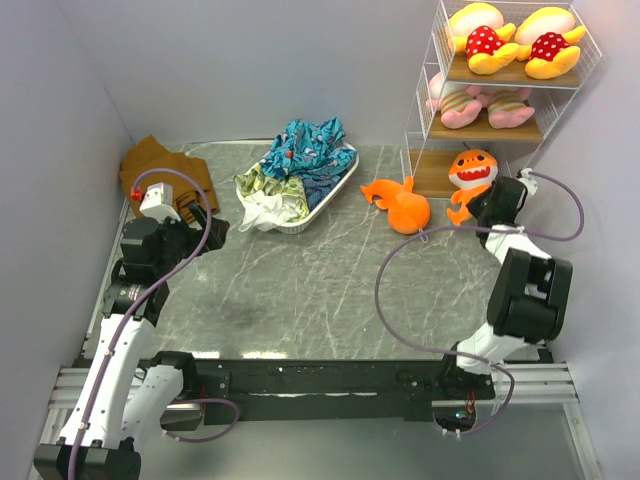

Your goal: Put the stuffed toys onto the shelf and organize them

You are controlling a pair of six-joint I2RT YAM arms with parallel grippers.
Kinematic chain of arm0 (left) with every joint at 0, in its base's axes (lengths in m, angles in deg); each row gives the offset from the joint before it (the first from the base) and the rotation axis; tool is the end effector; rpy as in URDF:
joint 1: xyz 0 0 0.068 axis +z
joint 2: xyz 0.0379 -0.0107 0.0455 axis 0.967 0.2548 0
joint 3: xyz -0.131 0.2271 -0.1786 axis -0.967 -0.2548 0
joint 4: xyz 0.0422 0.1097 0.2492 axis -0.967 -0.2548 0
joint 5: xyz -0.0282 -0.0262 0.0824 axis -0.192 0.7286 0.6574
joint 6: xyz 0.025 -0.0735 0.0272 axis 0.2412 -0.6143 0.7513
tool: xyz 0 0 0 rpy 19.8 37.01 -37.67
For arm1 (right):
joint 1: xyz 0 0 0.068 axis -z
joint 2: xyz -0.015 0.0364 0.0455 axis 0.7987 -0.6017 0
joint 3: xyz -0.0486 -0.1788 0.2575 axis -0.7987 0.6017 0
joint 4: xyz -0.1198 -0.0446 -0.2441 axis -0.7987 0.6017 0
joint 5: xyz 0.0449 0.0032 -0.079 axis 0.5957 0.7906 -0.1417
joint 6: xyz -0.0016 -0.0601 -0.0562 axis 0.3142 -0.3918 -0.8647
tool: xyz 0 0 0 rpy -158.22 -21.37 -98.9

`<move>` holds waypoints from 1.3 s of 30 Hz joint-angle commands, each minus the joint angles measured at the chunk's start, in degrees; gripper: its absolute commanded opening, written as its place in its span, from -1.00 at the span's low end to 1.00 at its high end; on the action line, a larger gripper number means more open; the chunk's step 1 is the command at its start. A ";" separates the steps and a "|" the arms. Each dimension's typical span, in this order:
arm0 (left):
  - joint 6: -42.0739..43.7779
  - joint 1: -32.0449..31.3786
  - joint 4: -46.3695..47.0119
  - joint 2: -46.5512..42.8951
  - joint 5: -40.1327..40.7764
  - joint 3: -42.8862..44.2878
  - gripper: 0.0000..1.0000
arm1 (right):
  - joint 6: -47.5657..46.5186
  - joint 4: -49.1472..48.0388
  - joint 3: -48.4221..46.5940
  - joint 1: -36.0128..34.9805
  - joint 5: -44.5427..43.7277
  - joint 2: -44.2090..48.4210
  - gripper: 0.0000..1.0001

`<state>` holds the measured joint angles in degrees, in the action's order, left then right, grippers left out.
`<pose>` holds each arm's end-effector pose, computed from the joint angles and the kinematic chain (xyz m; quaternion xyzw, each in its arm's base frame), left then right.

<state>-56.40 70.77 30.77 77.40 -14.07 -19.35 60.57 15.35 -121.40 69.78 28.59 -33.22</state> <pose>0.1859 -0.0267 0.3443 -0.1087 0.7956 -0.2266 0.5512 0.3726 -0.1130 0.2455 0.3406 0.7731 0.0597 0.5317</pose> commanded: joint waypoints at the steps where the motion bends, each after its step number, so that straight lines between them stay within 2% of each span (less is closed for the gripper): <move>1: 0.64 -0.10 1.91 -0.34 -0.70 -0.02 0.94 | 0.32 -6.01 -6.38 1.94 3.43 -6.14 -0.83; 14: 0.55 -0.54 1.74 -1.48 -0.88 -0.20 0.94 | 1.20 -6.37 -21.06 3.62 6.69 -21.61 -0.67; 19: 0.46 -0.63 1.74 -1.39 -0.96 -0.11 0.93 | 3.05 -1.63 -26.85 3.62 4.84 -24.52 -0.65; 25: 0.55 -0.72 1.91 -1.48 -1.05 -0.11 0.93 | 3.84 1.89 -31.96 3.62 4.93 -27.69 -0.41; 28: 0.64 -0.72 1.83 -1.30 -1.14 -0.02 0.94 | 4.89 3.99 -32.93 3.62 3.00 -28.13 -0.22; 33: 0.46 -0.72 1.74 -1.74 -1.14 -0.20 0.93 | 8.23 8.31 -33.29 3.62 -1.74 -27.60 -0.03; 39: 0.55 -0.80 1.56 -2.53 -0.70 -0.11 0.93 | 10.78 10.33 -32.84 3.62 -3.07 -26.28 0.03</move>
<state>-56.40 70.26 30.75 76.09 -14.16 -19.40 68.35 24.11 -152.22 72.93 28.37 -61.35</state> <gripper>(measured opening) 0.967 0.510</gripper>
